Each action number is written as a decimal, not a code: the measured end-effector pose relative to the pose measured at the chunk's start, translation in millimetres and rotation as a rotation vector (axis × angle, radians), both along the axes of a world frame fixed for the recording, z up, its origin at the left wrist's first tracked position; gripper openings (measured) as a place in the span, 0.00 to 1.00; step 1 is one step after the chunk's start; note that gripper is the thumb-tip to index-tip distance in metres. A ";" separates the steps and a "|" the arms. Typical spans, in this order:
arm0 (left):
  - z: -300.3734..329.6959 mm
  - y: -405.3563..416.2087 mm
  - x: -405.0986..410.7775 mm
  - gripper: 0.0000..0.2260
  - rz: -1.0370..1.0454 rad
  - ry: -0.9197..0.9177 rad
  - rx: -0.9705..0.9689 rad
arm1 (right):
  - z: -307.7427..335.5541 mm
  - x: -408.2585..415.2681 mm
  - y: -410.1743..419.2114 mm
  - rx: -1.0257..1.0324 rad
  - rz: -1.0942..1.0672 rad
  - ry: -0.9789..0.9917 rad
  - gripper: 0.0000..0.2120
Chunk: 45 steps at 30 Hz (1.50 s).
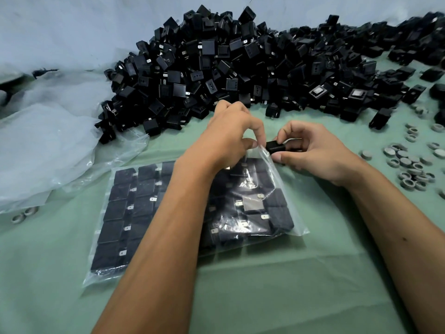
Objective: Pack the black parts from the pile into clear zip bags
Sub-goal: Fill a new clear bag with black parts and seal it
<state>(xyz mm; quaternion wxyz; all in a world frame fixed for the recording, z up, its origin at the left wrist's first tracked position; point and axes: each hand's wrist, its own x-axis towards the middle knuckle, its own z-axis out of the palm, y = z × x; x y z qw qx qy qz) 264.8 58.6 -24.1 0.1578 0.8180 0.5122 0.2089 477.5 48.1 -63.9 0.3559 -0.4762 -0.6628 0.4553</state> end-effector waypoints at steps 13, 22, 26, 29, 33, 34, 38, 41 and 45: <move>0.2 0.4 1.6 0.06 -0.026 0.013 0.018 | -5.6 -4.9 -0.7 0.183 -0.036 -0.087 0.14; -1.3 0.6 3.3 0.05 -0.017 0.017 0.040 | -4.4 -5.6 -1.8 0.160 0.010 -0.051 0.14; -2.9 2.3 2.8 0.06 -0.019 -0.008 0.023 | -7.0 -5.3 -1.0 0.182 0.004 -0.046 0.14; -3.7 2.0 1.6 0.07 -0.019 -0.047 0.009 | -7.2 -2.7 0.3 0.177 0.017 -0.007 0.15; -4.1 2.7 2.5 0.08 -0.029 -0.050 0.006 | -10.4 -9.4 0.6 0.255 -0.017 -0.058 0.11; -4.5 3.2 2.6 0.08 -0.029 -0.048 0.005 | -12.2 -12.1 0.5 0.286 -0.036 -0.089 0.10; -7.0 4.5 1.5 0.09 -0.024 -0.073 0.001 | -15.9 -17.5 -0.5 0.326 -0.053 -0.113 0.10; -9.3 6.5 -1.5 0.10 -0.008 -0.160 -0.063 | -14.7 -15.1 0.6 0.283 -0.040 -0.027 0.11; -11.4 6.1 -8.6 0.10 0.035 -0.256 -0.092 | -13.8 -13.1 1.8 0.216 -0.019 0.104 0.11</move>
